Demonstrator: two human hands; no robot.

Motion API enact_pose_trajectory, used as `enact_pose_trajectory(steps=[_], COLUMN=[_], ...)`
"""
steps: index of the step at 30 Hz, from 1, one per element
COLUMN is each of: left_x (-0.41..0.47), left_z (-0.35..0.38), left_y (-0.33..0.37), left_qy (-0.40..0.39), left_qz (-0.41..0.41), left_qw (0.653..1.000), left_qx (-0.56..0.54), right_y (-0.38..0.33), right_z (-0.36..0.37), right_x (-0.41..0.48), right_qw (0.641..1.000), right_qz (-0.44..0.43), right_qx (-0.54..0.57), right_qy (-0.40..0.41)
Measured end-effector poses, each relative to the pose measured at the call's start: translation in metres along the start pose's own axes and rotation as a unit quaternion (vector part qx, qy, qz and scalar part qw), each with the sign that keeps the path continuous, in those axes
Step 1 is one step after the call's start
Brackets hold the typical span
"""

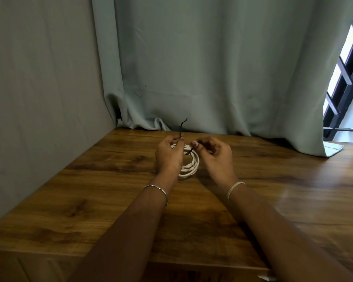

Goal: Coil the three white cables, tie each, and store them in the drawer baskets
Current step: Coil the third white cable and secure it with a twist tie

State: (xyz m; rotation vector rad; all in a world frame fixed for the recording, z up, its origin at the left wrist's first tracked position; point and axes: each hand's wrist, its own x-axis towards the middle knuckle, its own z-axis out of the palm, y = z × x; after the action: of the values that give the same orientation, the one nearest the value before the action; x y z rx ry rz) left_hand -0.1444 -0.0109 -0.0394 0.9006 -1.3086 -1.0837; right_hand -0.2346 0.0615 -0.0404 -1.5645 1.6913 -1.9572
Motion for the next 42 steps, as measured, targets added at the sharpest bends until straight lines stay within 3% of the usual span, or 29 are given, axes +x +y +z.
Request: enact_pose_trajectory(steps=[9, 20, 25, 30, 42], left_x=[-0.006, -0.014, -0.012, -0.018, -0.023], left_z=[0.005, 0.003, 0.002, 0.001, 0.002], left_y=[-0.003, 0.0, -0.002, 0.0, -0.001], left_qy=[-0.035, -0.073, -0.04, -0.074, -0.105], left_qz=[0.08, 0.106, 0.12, 0.15, 0.196], left_qw=[0.99, 0.979, 0.978, 0.97, 0.952], left_qx=[0.111, 0.157, 0.164, 0.176, 0.209], right_y=[-0.011, -0.005, -0.008, -0.016, -0.014], right_z=[-0.004, -0.011, -0.016, -0.019, -0.018], right_x=[0.004, 0.01, 0.012, 0.01, 0.008], right_qw=[0.99, 0.993, 0.99, 0.979, 0.985], right_qz=[0.039, 0.027, 0.032, 0.057, 0.056], right_qx=[0.125, 0.075, 0.104, 0.174, 0.144], right_qy=[0.048, 0.084, 0.093, 0.093, 0.081])
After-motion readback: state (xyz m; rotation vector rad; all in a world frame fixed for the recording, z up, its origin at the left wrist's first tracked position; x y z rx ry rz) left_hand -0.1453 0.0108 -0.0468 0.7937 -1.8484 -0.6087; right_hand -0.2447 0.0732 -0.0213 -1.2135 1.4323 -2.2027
